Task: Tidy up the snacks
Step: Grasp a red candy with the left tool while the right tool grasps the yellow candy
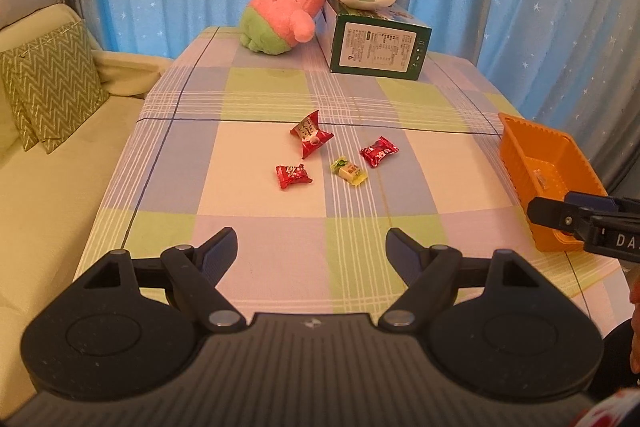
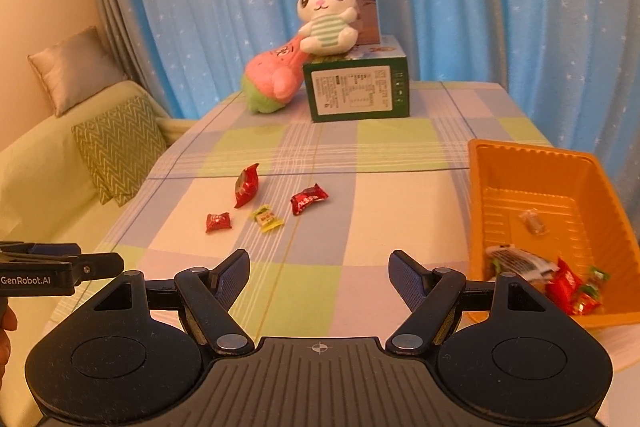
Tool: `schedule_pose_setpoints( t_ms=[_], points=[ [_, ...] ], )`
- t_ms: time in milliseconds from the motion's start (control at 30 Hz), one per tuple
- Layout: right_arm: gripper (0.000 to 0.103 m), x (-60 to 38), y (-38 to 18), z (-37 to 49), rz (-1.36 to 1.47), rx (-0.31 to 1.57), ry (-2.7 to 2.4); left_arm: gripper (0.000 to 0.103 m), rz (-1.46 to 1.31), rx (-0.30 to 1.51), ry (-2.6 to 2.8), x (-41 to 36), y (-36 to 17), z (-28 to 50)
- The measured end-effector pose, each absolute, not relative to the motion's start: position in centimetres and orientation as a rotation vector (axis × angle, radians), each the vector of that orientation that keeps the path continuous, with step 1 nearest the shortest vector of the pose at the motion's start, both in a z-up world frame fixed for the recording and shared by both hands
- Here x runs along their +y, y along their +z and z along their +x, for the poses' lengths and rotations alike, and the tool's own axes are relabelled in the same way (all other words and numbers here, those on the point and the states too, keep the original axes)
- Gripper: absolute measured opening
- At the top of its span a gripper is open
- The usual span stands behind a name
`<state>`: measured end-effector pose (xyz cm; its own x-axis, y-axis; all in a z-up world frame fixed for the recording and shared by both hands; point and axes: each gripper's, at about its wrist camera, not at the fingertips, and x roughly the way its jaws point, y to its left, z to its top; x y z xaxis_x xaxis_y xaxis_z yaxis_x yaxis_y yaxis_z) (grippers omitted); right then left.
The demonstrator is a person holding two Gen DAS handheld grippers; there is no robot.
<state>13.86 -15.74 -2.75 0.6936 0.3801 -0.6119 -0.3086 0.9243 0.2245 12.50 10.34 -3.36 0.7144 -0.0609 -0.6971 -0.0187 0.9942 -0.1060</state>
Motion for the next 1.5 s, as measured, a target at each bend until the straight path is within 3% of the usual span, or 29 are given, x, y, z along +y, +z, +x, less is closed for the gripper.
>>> schedule_pose_setpoints(
  t_ms=[600, 867, 1033, 1267, 1400, 1500],
  points=[
    [0.076, -10.4, -10.0, 21.5, -0.009, 0.726, 0.554, 0.075, 0.139, 0.775, -0.141, 12.6, -10.1, 21.4],
    [0.076, -8.0, -12.7, 24.6, -0.055, 0.729, 0.616, 0.067, 0.267, 0.762, -0.26, 12.4, -12.8, 25.7],
    [0.063, -6.9, -14.0, 26.2, -0.074, 0.725, 0.639, 0.061, 0.35, 0.764, -0.322, 11.9, -14.2, 27.9],
    [0.057, -5.8, -15.1, 27.7, -0.073, 0.71, 0.667, 0.041, 0.335, 0.783, -0.377, 12.7, -15.2, 29.8],
    [0.052, -5.0, -15.3, 28.4, -0.085, 0.706, 0.683, 0.02, 0.293, 0.802, -0.395, 13.0, -15.1, 29.9],
    [0.049, -4.5, -15.4, 28.9, -0.092, 0.702, 0.687, 0.017, 0.253, 0.814, -0.359, 12.9, -15.0, 29.4]
  ],
)
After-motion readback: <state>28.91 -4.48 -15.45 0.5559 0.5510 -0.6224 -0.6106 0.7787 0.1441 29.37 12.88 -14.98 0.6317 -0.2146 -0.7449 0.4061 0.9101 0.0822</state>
